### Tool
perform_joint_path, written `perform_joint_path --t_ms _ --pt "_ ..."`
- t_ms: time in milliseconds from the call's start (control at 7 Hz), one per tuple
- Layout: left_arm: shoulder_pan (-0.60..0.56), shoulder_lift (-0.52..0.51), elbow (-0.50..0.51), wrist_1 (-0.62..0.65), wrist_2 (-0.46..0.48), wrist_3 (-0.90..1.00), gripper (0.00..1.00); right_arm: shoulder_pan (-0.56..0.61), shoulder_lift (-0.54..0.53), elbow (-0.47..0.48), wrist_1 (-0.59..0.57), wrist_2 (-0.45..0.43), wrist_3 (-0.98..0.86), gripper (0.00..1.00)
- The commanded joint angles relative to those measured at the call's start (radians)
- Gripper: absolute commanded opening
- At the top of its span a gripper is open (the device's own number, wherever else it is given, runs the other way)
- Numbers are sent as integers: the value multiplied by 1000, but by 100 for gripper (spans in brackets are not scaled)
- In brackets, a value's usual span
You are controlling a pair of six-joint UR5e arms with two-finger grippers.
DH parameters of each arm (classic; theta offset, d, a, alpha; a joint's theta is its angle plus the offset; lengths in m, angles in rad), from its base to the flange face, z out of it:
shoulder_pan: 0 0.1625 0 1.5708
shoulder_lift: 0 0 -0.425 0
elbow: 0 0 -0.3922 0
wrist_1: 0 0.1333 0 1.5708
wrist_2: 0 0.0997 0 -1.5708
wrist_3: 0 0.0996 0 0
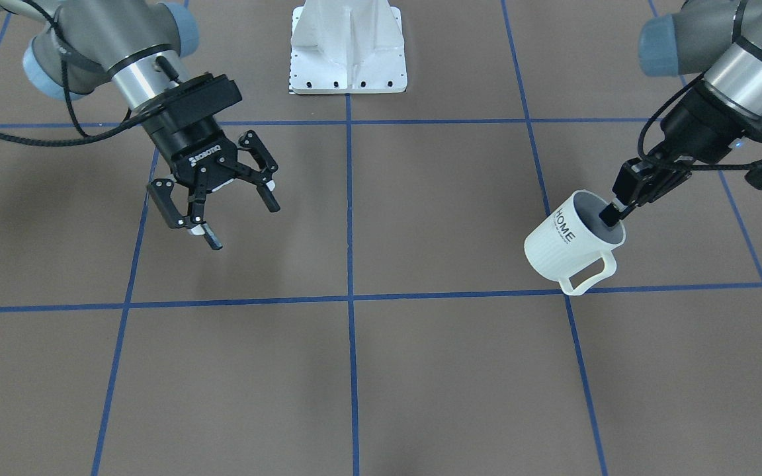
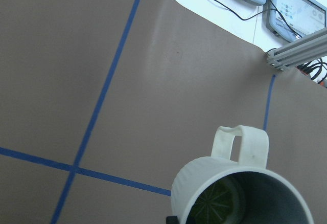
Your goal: Left arm hands cup to right arm to dump lemon
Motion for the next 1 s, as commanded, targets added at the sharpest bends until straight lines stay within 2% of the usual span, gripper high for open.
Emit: perform_joint_path --t_ms 0,143,286,857 --pt "47 -112 50 3 0 -198 0 -97 63 -116 160 -197 9 93" --pt "73 -193 93 32 3 -304 0 -112 97 -170 214 -241 11 93" --pt "98 -249 127 58 6 -362 0 -115 106 -177 224 -246 9 93" --pt "146 -286 143 65 9 -479 0 -154 157 -175 221 -331 8 93"
